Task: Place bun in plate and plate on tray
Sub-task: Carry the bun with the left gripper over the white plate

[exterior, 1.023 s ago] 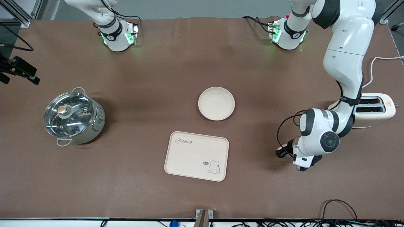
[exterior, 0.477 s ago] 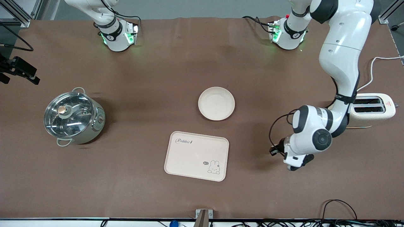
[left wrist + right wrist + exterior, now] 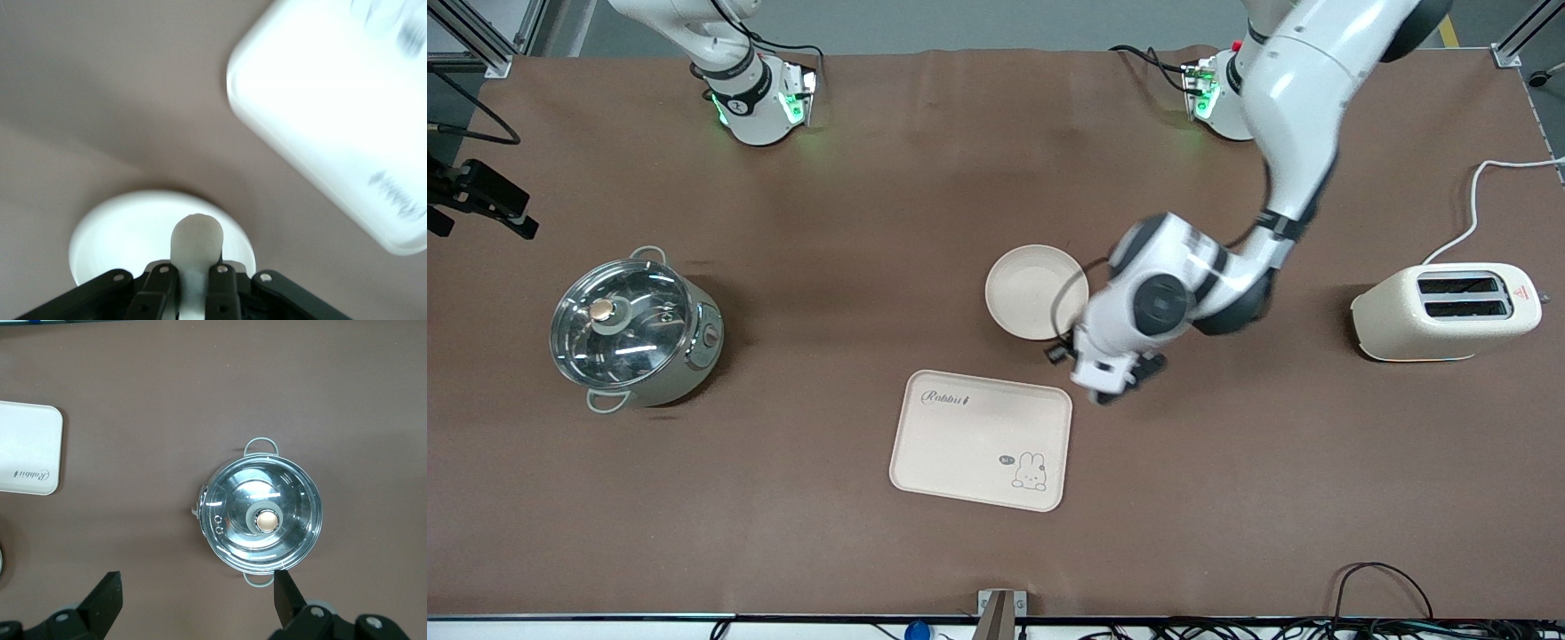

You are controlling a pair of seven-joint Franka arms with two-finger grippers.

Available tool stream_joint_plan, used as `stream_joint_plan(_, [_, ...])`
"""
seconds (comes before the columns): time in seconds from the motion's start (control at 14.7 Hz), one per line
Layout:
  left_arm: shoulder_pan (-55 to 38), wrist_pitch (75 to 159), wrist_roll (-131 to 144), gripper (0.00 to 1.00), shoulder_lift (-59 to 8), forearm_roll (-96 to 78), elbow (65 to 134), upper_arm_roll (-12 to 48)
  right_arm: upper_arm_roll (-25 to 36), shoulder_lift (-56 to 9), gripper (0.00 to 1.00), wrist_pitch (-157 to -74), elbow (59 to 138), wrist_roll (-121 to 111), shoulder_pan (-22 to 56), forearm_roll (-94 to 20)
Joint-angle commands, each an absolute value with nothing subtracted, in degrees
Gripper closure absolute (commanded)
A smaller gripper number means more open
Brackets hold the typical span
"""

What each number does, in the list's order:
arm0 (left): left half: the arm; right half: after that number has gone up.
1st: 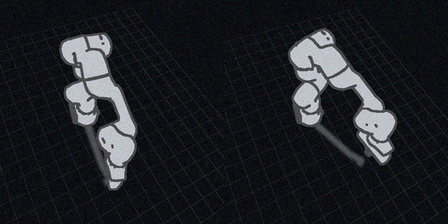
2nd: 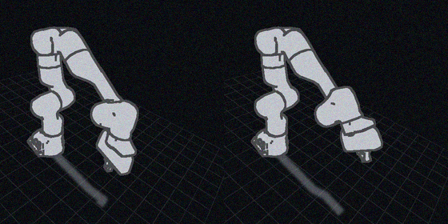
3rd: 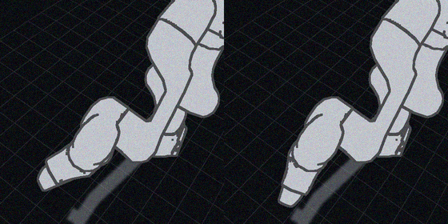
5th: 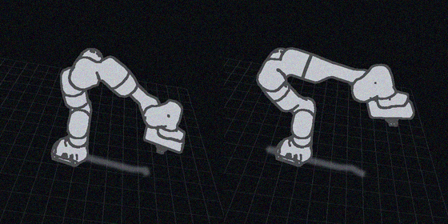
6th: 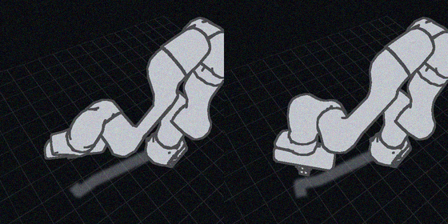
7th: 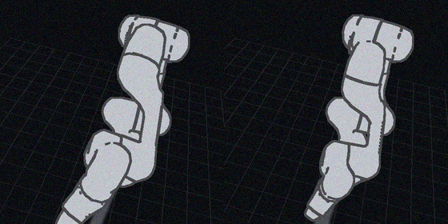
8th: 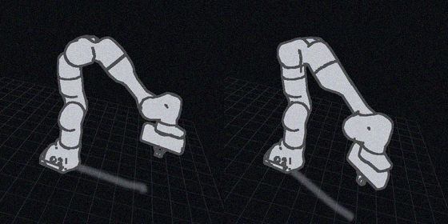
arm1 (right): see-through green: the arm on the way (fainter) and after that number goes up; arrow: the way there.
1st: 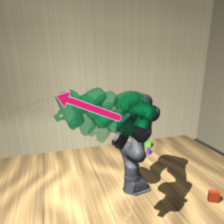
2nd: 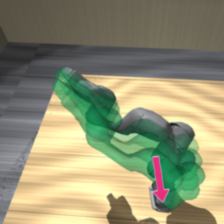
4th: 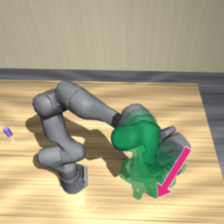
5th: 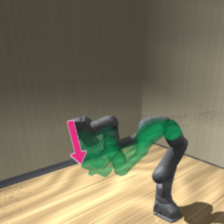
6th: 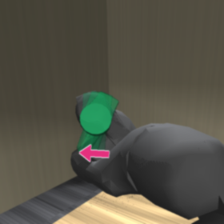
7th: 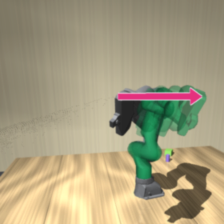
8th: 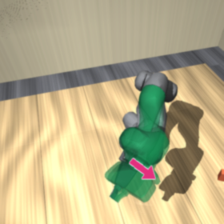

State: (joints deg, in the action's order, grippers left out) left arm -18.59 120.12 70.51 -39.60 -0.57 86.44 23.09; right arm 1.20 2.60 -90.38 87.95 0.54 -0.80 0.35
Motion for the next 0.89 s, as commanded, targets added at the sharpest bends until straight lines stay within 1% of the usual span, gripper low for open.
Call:
stream_joint_plan(0.0, [-22.7, 121.4, 79.2, 0.95, -39.7, 0.4, 89.4, 22.9, 1.0, 3.5, 0.0, -90.8, 88.6, 1.4, -1.1, 0.4])
stream_joint_plan(0.2, [-25.6, 121.6, 83.6, 0.93, -39.6, 0.4, 93.3, 22.8, 1.1, 3.5, 0.0, -90.5, 88.7, 1.4, -1.1, 0.4])
stream_joint_plan(0.41, [-26.1, 126.1, 88.0, 0.78, -40.1, 0.4, 95.8, 22.7, 1.1, 3.5, 0.0, -90.0, 88.7, 1.3, -1.1, 0.4])
stream_joint_plan(0.48, [-26.0, 126.3, 88.2, 0.59, -40.2, 0.4, 95.8, 22.8, 1.1, 3.5, 0.0, -89.9, 88.8, 0.8, -1.0, 0.4])
stream_joint_plan(0.55, [-26.0, 126.3, 88.2, 0.29, -40.2, 0.4, 95.8, 22.6, 1.1, 3.3, 0.0, -89.8, 89.1, 0.5, -1.0, 0.4])
stream_joint_plan(0.61, [-25.9, 126.4, 88.2, 0.09, -40.2, 0.4, 95.9, 22.4, 1.0, 3.3, 0.0, -90.0, 89.2, 0.6, -0.8, 0.4])
stream_joint_plan(0.68, [-25.8, 126.4, 88.2, 0.0, -40.0, 0.4, 95.5, 22.3, 0.9, 2.9, 0.0, -90.1, 89.2, 0.6, -0.6, 0.3])
stream_joint_plan(0.82, [-25.3, 126.4, 88.2, 0.0, -39.6, 0.4, 95.4, 22.3, 0.8, 1.6, 0.0, -90.0, 89.2, 0.7, 0.3, 0.1])
